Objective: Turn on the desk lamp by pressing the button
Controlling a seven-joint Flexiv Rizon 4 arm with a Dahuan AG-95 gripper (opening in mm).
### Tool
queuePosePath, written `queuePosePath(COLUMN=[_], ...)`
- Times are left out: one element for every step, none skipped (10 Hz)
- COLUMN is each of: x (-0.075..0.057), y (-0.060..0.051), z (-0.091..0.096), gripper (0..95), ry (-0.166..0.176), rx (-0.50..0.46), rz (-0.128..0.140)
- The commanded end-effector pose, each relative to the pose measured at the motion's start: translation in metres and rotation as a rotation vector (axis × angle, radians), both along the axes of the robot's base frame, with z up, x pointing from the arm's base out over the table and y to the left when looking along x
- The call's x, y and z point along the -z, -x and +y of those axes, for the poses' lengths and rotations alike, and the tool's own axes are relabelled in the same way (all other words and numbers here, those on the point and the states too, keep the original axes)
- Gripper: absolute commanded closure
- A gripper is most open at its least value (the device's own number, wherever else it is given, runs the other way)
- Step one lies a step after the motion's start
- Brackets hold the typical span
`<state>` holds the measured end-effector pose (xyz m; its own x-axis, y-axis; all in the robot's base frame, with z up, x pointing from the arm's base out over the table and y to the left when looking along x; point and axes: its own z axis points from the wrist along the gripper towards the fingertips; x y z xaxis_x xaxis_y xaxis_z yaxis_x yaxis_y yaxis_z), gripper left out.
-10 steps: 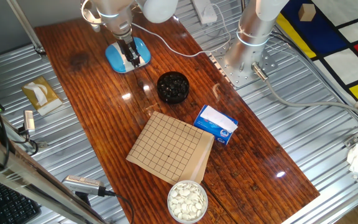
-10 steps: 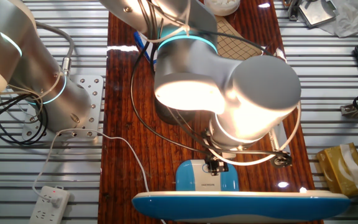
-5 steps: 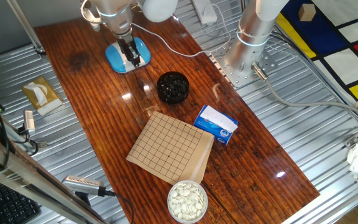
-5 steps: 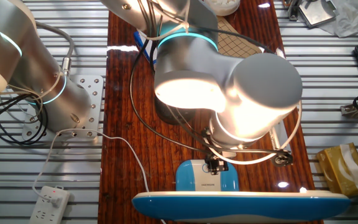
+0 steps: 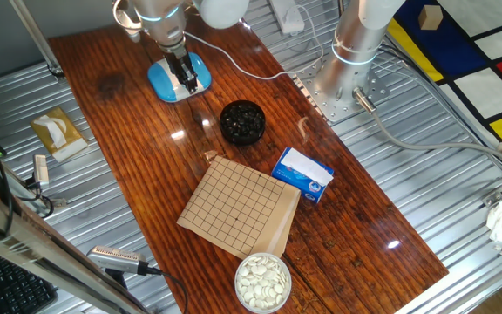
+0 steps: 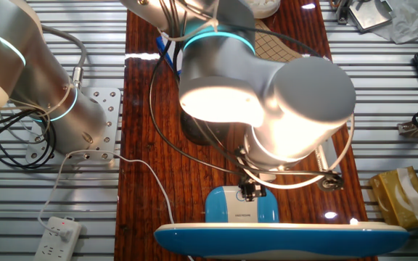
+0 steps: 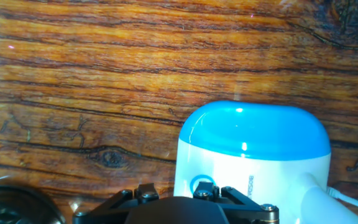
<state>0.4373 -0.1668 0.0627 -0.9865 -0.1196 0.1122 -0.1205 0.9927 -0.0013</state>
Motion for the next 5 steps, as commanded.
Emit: queuePosePath(x=[-0.0034, -0.0051, -0.0069, -0.0075, -0.0096], y=[0.0006, 0.0011, 0.0018, 0.0021, 0.0029], z=[0.0015, 0.0022, 0.0030, 0.0032, 0.0041], gripper=[57.0, 57.0, 57.0, 57.0, 57.0], ry=[-0.002, -0.004, -0.004, -0.004, -0.005], rx=[0.001, 0.001, 0.002, 0.003, 0.004], rz=[0.003, 0.004, 0.005, 0.005, 0.005])
